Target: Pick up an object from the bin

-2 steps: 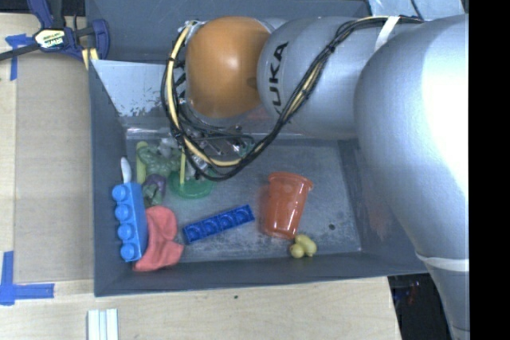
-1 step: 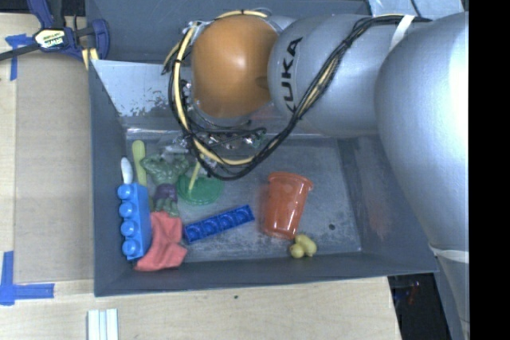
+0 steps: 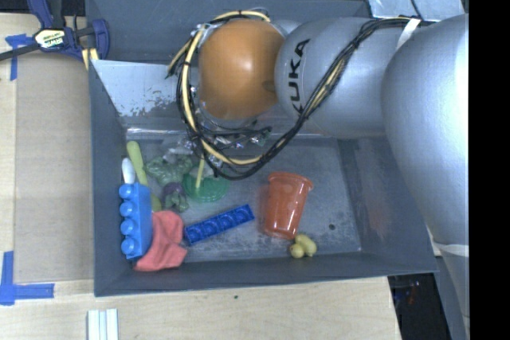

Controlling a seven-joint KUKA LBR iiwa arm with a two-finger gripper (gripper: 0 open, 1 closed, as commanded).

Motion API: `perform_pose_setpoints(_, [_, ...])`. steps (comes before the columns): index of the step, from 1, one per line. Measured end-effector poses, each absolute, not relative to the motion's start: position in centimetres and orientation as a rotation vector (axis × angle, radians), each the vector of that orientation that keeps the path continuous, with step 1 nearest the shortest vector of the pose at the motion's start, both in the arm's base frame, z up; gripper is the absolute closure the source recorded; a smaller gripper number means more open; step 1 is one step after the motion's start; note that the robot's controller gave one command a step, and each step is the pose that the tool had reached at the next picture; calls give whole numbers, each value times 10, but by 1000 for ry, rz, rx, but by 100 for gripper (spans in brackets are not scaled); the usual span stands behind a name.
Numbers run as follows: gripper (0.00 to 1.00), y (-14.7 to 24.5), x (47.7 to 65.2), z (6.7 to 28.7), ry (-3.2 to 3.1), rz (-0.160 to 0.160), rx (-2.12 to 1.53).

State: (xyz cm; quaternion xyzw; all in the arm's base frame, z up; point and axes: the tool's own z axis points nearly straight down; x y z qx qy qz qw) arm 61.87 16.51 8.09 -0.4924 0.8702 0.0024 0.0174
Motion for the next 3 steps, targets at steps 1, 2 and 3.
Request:
perform_pose_setpoints(1, [100, 156, 609, 130, 2702, -1, -1570])
perform_pose_setpoints(2, [100, 170, 612, 189, 2638, 5, -1625])
perform_pose_setpoints(3, [100, 163, 611, 131, 2546, 2, -1749])
